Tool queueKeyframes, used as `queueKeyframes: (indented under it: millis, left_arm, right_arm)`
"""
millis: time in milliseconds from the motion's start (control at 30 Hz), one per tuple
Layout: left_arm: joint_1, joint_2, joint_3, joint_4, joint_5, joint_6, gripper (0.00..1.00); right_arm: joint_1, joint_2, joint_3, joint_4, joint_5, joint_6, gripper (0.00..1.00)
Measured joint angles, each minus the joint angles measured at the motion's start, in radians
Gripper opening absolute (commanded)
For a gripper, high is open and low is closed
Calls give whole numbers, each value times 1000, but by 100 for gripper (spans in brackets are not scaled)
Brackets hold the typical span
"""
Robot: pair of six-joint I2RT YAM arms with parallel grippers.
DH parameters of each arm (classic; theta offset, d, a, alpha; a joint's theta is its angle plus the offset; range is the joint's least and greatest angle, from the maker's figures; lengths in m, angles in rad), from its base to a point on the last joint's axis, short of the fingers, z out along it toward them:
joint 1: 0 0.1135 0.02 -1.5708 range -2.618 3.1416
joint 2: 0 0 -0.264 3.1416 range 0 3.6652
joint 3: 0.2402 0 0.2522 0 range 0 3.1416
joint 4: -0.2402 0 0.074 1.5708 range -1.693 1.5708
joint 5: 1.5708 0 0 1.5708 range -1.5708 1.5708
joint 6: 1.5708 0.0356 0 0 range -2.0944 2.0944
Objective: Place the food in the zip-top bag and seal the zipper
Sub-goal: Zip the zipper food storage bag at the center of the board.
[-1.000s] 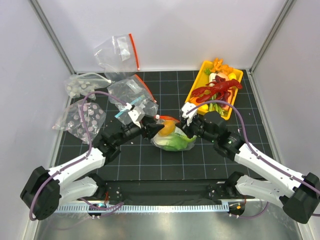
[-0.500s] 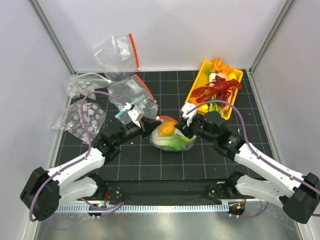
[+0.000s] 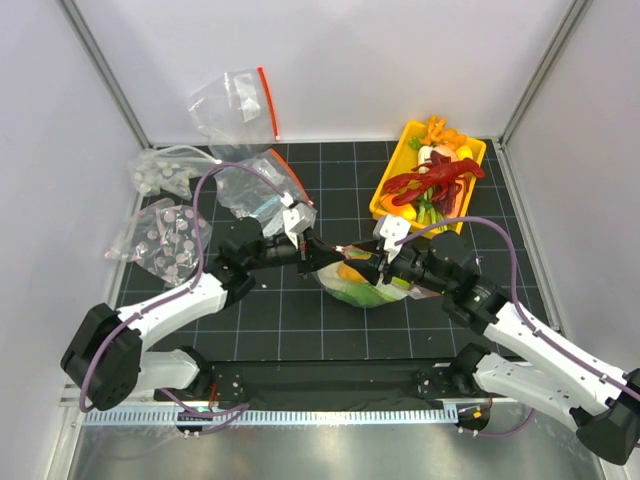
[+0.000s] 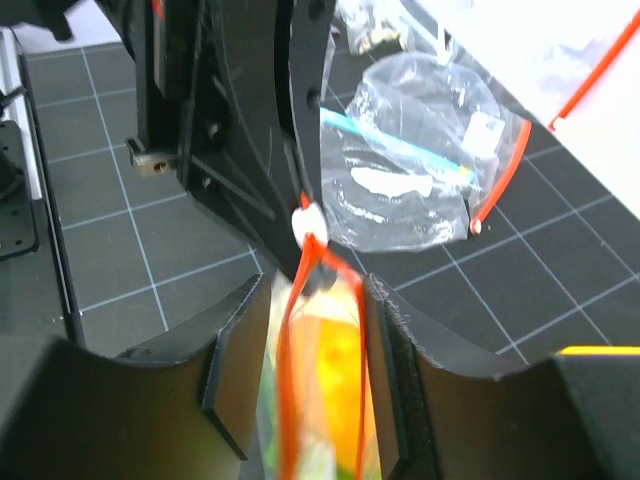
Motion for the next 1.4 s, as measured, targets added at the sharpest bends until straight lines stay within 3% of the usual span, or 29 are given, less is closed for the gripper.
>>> queueKeyframes:
  millis: [267, 500, 533, 600, 1400]
  left_arm:
    - [-23, 6, 4, -18, 84, -3, 0]
    - [-34, 6, 14, -48, 108, 7, 0]
    - [-37, 6, 16, -51, 108, 8, 0]
    - [-37, 6, 21, -58, 108, 8, 0]
    - [23, -46, -16, -99, -7, -79, 0]
  right_arm:
    - [7, 9, -5, 43, -61, -3, 47]
    - [9, 10, -6, 51, -78, -8, 22]
    - [9, 10, -6, 51, -80, -9, 11]
    - [9, 10, -6, 51, -85, -11, 1]
    - [20, 74, 15, 52, -3, -10, 1]
